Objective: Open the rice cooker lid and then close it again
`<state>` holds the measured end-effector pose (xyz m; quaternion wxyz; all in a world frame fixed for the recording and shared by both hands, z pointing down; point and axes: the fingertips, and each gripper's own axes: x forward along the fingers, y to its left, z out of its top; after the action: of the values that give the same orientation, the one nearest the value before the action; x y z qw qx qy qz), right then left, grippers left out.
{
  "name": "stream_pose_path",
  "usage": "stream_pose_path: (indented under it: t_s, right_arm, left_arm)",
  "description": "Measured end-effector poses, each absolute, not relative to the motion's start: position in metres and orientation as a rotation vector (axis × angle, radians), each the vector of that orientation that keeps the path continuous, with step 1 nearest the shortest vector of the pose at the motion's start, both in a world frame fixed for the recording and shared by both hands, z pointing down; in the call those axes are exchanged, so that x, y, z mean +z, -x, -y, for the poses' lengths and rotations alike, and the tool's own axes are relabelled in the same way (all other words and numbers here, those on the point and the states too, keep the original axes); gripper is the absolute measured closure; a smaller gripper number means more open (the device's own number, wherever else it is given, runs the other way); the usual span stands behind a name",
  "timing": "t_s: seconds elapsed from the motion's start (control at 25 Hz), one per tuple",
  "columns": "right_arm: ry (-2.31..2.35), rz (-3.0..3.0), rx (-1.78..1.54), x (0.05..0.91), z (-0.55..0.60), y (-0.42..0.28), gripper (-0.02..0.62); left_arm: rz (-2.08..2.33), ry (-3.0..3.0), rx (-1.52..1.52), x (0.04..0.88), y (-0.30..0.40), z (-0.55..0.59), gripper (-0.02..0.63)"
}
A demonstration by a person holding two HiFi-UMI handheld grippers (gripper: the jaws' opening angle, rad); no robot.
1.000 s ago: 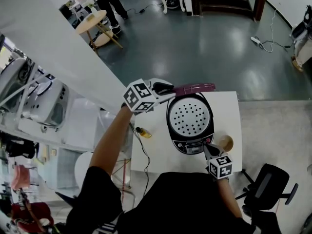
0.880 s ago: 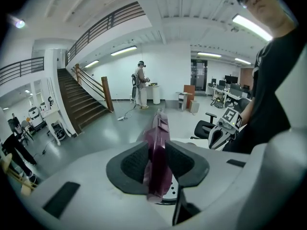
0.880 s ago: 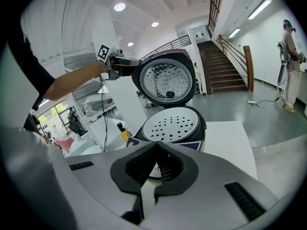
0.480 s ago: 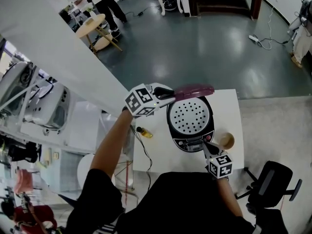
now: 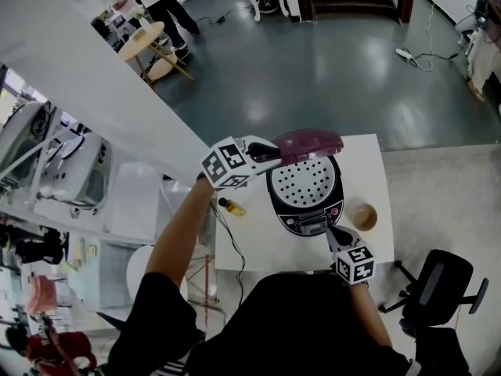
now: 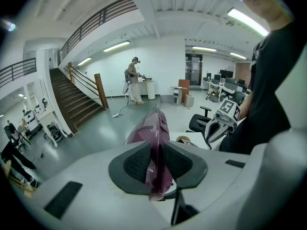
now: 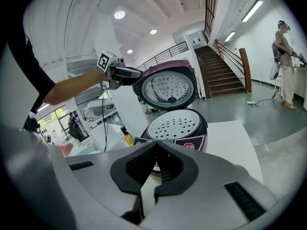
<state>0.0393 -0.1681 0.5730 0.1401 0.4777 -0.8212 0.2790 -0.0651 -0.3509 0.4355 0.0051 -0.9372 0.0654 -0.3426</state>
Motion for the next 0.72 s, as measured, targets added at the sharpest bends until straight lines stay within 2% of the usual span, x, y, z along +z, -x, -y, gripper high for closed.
stream_pose_path:
  t_s: [0.72]
  right_arm:
    - [-1.382,2.372,0.801,0.577,0.158,-0.036,0.595]
  left_arm:
    - [-0.073,2.919,-1.213,0.479,0.059,0.304,0.526]
